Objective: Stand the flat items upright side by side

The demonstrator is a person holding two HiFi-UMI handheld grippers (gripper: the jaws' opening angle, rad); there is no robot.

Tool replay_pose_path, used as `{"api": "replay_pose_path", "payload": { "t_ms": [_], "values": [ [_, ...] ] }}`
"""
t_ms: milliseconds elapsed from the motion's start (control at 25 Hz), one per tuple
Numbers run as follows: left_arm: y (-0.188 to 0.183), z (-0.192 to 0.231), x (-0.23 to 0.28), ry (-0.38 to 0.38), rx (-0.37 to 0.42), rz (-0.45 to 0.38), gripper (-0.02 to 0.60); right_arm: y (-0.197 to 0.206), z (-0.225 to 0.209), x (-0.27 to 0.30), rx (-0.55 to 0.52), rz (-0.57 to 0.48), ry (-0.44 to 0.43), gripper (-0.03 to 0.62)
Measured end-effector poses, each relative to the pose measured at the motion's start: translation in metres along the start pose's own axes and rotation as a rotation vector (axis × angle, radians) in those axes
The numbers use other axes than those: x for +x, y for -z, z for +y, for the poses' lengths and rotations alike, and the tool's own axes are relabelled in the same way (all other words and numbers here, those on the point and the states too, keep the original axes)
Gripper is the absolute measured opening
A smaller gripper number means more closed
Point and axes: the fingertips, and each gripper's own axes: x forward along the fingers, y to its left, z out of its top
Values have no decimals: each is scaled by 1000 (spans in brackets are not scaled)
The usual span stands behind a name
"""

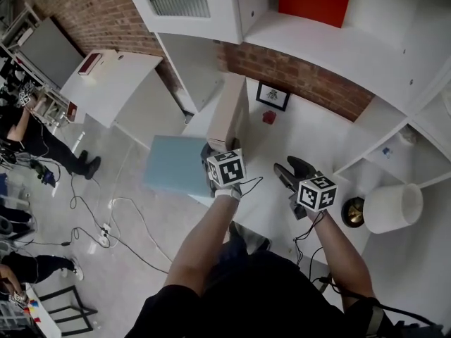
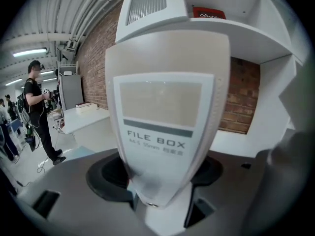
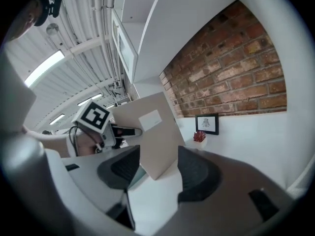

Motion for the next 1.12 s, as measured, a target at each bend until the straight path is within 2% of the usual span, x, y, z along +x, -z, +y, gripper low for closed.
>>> {"api": "replay_pose_path", "payload": {
  "t_ms": [240,440,640,800,1000,1120],
  "values": [
    [-52,2,54,1,49,-19,316,3,-11,-3,39,-8,52,219],
    [-93,16,98,42,65,-49,311,0,-20,5,53,0,102,205],
    [-117,31,136,85,118,-46,310,0,-27,22,88,0,148,198],
    [-135,48,168,104,177,-79,310,0,-28,38,95,16,168,196],
    [-149,88,199,117,165,-109,310,2,-35,55,121,31,203,192],
    [-149,108,208,99,137,-116,310,4,-35,67,139,44,205,190]
  ]
}}
